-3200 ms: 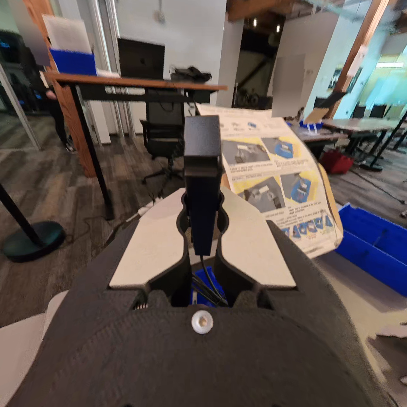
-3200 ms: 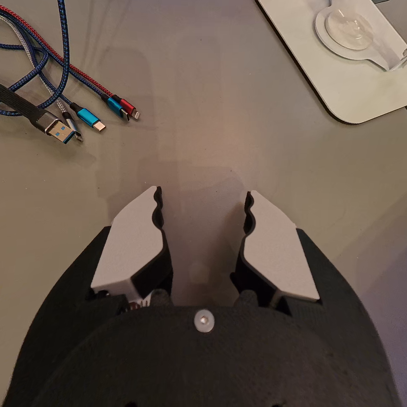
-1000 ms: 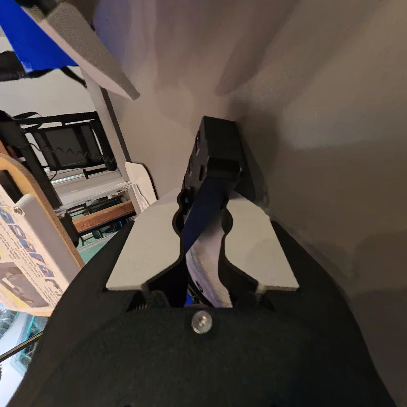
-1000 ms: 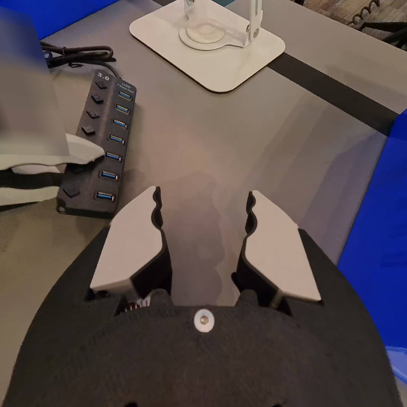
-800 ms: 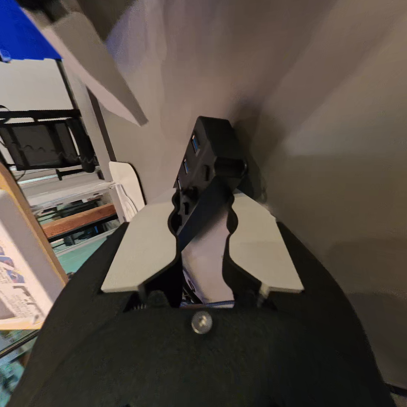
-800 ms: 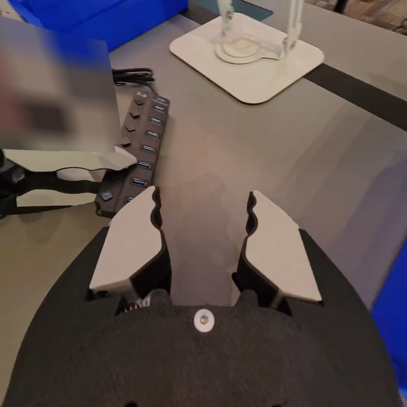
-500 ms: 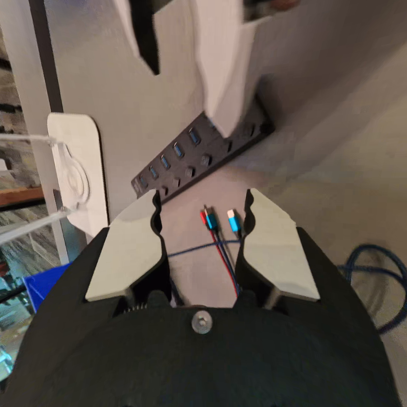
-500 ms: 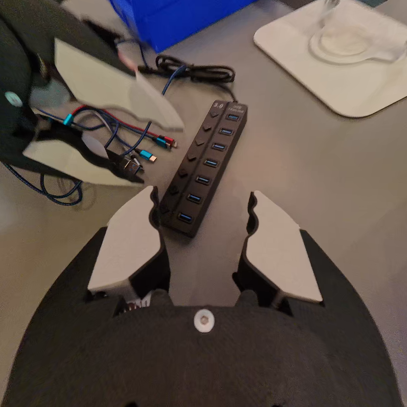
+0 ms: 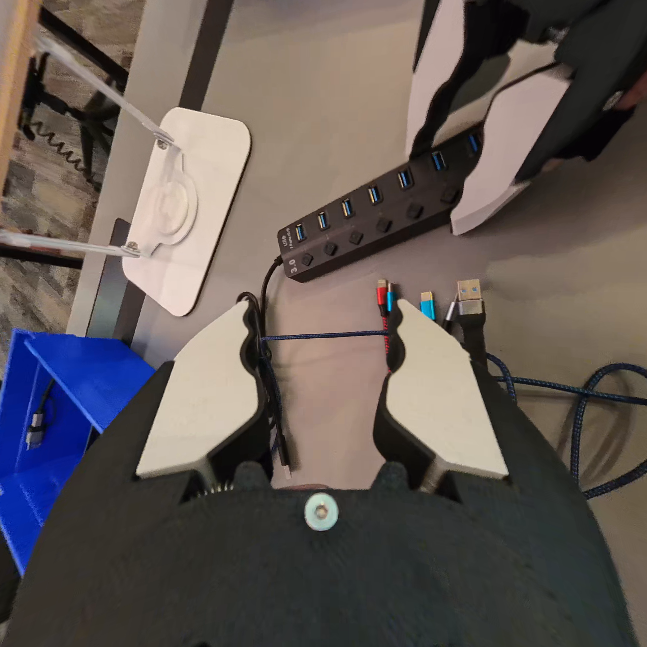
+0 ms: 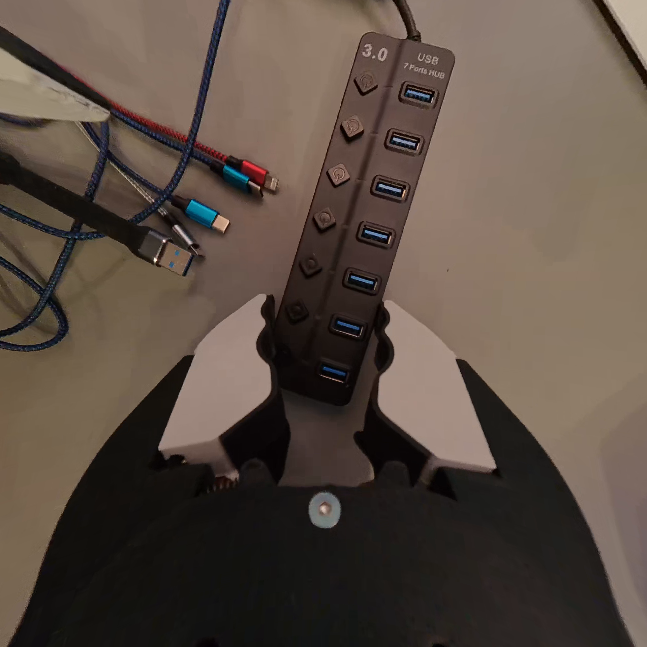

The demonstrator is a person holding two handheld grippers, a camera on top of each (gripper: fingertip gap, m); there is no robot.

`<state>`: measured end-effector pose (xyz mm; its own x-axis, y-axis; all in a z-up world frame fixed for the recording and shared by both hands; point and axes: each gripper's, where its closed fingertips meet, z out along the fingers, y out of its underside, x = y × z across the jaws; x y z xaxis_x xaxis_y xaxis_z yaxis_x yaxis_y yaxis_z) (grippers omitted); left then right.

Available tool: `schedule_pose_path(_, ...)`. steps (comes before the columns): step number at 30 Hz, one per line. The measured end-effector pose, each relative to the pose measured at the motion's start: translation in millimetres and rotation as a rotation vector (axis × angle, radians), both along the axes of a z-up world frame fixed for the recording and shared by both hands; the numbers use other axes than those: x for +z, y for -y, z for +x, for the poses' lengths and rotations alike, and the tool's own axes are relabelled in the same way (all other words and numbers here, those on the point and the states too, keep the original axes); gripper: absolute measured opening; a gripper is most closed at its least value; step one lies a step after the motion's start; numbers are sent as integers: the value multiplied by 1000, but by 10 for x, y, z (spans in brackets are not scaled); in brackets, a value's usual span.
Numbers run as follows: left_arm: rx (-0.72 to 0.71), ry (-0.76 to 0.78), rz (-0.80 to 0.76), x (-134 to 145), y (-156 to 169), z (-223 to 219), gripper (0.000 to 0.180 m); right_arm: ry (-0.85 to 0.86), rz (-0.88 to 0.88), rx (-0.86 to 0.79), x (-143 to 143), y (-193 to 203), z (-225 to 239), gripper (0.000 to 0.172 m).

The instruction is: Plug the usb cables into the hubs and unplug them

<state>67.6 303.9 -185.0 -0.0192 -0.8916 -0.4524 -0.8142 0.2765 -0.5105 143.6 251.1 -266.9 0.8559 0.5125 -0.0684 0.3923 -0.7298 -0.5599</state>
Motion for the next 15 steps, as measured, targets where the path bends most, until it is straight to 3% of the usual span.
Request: schedule_pose_path(15, 48, 282, -408, 235, 77, 51, 70, -561, 165, -33, 698, -58, 90, 53)
